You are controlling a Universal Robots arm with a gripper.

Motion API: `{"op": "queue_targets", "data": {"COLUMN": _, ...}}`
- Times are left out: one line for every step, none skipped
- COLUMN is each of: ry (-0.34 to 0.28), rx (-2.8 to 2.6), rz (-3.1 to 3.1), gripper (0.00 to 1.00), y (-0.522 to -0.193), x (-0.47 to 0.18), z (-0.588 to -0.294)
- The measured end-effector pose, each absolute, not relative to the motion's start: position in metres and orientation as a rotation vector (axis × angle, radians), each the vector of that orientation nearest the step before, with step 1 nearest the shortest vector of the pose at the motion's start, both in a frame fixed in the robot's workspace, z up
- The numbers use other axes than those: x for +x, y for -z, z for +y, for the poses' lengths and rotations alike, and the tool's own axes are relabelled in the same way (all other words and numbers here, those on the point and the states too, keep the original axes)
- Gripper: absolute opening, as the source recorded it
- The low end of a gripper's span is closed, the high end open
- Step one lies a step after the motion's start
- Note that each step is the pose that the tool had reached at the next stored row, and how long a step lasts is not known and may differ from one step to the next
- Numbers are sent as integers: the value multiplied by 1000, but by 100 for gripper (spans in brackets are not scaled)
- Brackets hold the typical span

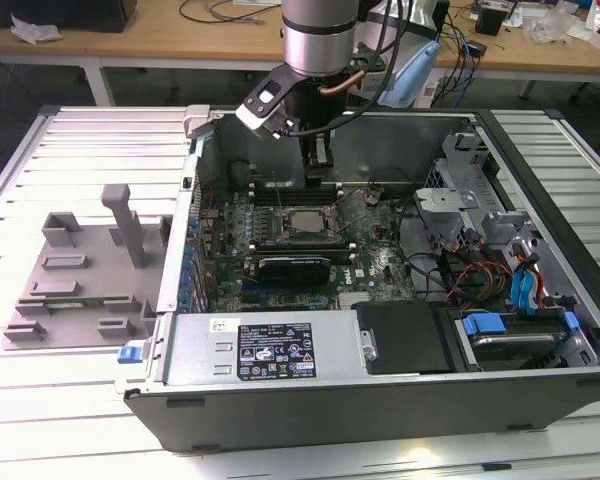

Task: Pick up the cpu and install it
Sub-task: 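Close the cpu cover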

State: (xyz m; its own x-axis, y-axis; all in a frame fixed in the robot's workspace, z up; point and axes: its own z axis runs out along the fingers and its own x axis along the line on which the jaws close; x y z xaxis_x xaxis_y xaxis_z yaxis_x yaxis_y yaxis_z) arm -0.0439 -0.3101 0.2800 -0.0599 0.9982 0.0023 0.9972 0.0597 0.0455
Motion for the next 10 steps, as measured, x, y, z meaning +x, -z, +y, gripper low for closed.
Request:
{"op": "queue_targets", "data": {"ry": -54, "rx": 2133, "rz": 2265, "gripper": 11, "y": -280, "x": -44, "z": -310}}
{"op": "queue_targets", "data": {"ry": -53, "rx": 2133, "rz": 2265, "gripper": 11, "y": -280, "x": -42, "z": -310}}
{"op": "queue_targets", "data": {"ry": -54, "rx": 2133, "rz": 2265, "gripper": 11, "y": -280, "x": -40, "z": -310}}
{"op": "queue_targets", "data": {"ry": -54, "rx": 2133, "rz": 2265, "gripper": 11, "y": -280, "x": -37, "z": -310}}
{"op": "queue_targets", "data": {"ry": -54, "rx": 2133, "rz": 2265, "gripper": 11, "y": -280, "x": -35, "z": -310}}
{"op": "queue_targets", "data": {"ry": -54, "rx": 2133, "rz": 2265, "gripper": 11, "y": -280, "x": -34, "z": -310}}
{"op": "queue_targets", "data": {"ry": -54, "rx": 2133, "rz": 2265, "gripper": 11, "y": -280, "x": -30, "z": -310}}
{"op": "queue_targets", "data": {"ry": -54, "rx": 2133, "rz": 2265, "gripper": 11, "y": -280, "x": -25, "z": -310}}
{"op": "queue_targets", "data": {"ry": -54, "rx": 2133, "rz": 2265, "gripper": 11, "y": -280, "x": -21, "z": -310}}
{"op": "queue_targets", "data": {"ry": -54, "rx": 2133, "rz": 2265, "gripper": 11, "y": -280, "x": -17, "z": -310}}
